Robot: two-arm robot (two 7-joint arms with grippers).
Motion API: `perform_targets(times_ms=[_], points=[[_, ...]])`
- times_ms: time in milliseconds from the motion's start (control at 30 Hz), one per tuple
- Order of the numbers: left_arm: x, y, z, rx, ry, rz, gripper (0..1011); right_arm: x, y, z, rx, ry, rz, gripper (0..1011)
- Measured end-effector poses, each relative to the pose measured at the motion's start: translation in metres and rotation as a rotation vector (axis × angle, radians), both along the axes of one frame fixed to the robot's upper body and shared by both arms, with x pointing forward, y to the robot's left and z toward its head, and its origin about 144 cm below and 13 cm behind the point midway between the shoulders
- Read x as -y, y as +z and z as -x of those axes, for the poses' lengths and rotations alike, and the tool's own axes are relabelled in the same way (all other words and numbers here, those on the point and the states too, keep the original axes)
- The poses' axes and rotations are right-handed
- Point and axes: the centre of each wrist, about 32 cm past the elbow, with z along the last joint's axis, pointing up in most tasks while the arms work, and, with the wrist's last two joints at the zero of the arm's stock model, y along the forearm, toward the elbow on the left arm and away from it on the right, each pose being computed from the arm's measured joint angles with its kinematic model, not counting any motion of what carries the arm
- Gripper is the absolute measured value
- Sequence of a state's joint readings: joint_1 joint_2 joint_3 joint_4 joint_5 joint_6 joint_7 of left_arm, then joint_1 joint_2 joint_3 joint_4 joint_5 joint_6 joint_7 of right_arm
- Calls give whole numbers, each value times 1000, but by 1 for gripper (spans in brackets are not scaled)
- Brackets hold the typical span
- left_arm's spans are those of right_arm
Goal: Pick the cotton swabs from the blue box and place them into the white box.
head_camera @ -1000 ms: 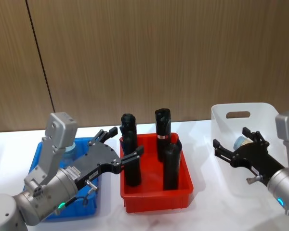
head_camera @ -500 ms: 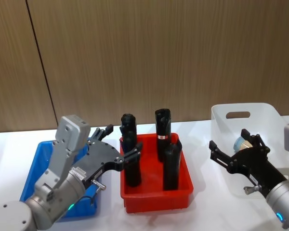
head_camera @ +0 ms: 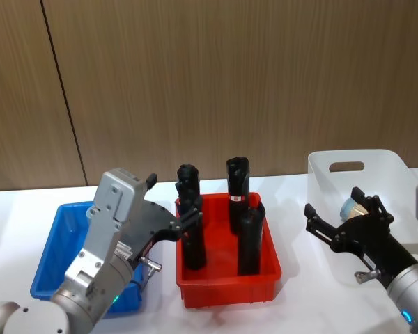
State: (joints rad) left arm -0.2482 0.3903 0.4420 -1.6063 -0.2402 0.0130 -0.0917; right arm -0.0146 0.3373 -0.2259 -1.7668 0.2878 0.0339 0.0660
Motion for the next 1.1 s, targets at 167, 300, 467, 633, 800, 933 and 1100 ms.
perform_targets(times_ms=[167, 300, 467, 633, 800, 933, 1100], points=[[6, 0, 4, 20, 40, -7, 1004, 0, 0, 0, 0, 0, 0, 1002], [8, 0, 5, 27, 54, -10, 1004, 0, 0, 0, 0, 0, 0, 1002], [9, 0, 6, 30, 59, -11, 1004, 0, 0, 0, 0, 0, 0, 1002], [9, 0, 6, 30, 60, -10, 1004, 0, 0, 0, 0, 1, 1, 1002], [9, 0, 6, 30, 60, -11, 1004, 0, 0, 0, 0, 1, 1, 1002], [9, 0, 6, 31, 60, -11, 1004, 0, 0, 0, -2, 5, 2, 1002], [8, 0, 6, 32, 61, -10, 1004, 1, 1, -1, -20, 29, 2, 1002]])
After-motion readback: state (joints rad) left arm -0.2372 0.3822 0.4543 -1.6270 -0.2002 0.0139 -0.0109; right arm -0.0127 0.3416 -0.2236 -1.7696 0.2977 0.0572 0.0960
